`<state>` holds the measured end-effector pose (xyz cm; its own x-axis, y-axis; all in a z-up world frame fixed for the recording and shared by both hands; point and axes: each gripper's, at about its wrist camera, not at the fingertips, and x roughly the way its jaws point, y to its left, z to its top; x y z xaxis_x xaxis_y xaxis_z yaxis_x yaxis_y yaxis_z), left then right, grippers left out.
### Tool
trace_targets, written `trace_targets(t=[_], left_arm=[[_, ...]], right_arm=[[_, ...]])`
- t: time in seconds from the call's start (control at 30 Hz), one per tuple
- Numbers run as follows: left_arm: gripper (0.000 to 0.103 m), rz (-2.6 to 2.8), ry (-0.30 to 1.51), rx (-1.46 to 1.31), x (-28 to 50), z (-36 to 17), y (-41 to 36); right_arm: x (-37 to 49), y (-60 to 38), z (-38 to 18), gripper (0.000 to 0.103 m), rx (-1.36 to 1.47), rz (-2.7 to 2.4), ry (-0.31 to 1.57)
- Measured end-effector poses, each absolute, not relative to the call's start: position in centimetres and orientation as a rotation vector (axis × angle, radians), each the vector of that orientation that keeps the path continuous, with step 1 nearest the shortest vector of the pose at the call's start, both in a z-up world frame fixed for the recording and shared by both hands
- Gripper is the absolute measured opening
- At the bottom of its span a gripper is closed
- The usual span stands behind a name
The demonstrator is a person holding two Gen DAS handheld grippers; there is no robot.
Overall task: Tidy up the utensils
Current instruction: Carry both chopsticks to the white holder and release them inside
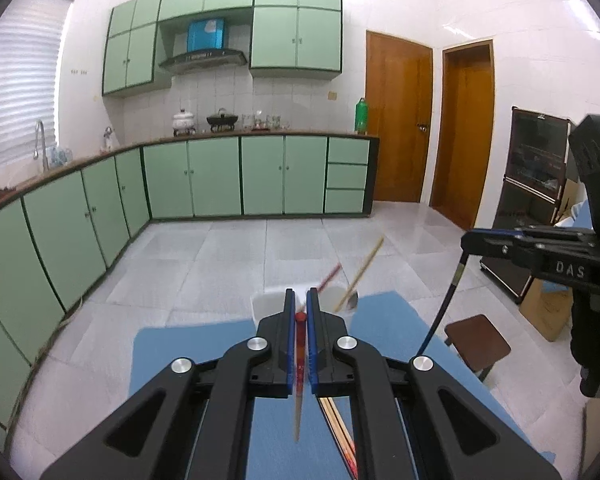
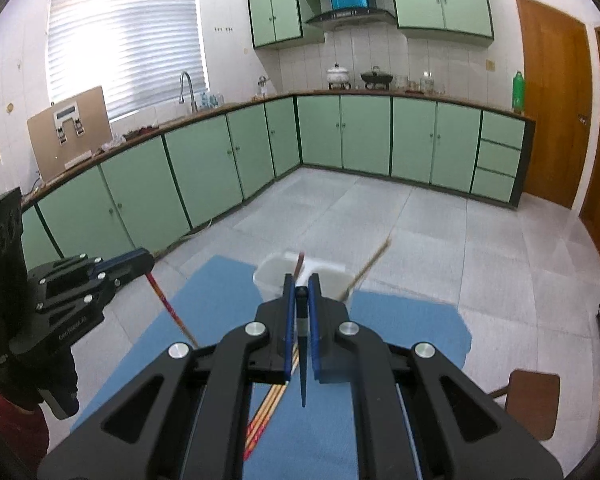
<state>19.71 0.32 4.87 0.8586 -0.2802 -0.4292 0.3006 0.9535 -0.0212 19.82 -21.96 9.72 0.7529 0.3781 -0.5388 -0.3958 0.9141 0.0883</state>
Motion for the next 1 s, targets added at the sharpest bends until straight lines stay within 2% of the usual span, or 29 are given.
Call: trace_targets(t=[0.3,0.5,0.77,1.0], left_arm=[[0.005,-0.308,0.294,0.063,23.7,11.8,-0.8],[0.005,-0.306,0.241,0.044,27.6,13.5,-1.9],[0.005,-0.285,0.319,0.015,34.1,9.0,-2.8],[0.006,-0.285,0.441,0.014,36.2,4.2,-2.6]], right_arm=[[24.9,-22.1,15.1,0.006,-0.014,0.395,0.461],[29.2,-22.4,15.9,0.006,0.015,0.368,0.424],[33.0,-22.7,12.3,0.006,0.04,0.356,0.456],[34.1,-21.5,8.4,0.006,0.02,0.373,0.536]])
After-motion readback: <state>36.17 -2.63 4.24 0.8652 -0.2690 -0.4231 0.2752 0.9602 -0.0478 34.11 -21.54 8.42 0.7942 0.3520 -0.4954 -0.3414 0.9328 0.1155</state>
